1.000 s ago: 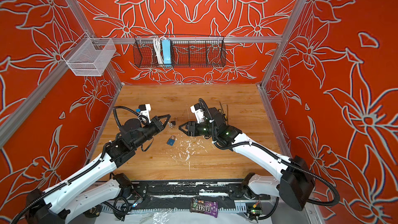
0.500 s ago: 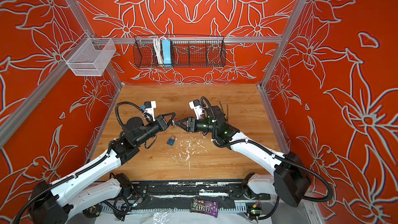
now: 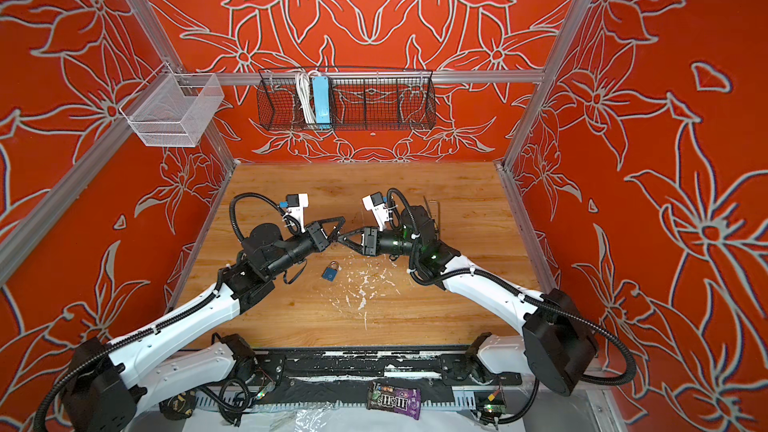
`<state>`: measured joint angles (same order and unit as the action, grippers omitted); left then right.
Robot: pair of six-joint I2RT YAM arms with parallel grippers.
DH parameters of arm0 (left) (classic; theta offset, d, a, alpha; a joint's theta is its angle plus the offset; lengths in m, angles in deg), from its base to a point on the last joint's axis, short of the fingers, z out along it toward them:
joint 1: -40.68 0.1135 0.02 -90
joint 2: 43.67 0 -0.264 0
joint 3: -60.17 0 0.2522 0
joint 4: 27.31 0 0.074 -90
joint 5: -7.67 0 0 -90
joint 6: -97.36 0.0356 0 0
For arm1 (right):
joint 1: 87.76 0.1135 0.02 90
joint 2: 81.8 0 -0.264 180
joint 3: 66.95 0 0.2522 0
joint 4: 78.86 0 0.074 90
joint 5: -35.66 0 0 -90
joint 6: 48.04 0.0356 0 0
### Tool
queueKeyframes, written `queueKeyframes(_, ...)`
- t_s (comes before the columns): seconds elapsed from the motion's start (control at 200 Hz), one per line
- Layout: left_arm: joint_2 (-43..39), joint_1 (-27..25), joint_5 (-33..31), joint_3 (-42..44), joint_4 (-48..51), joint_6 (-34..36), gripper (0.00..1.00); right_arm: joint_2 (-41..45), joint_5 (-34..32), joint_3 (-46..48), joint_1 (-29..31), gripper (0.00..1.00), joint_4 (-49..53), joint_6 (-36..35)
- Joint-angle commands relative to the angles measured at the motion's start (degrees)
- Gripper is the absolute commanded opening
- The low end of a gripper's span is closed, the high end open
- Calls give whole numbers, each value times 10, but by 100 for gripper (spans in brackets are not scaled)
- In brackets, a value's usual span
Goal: Unlock with the key
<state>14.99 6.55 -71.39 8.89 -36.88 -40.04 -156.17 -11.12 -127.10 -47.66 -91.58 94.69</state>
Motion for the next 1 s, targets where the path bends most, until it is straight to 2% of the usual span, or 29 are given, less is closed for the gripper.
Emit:
queueKeyframes(0.0, 1, 2, 9, -17, -31, 4, 0, -3, 24, 8, -1, 31, -43, 15)
queueKeyframes(0.996, 4, 2, 33, -29, -46, -2, 0, -12, 20, 18, -16, 1, -78, 33)
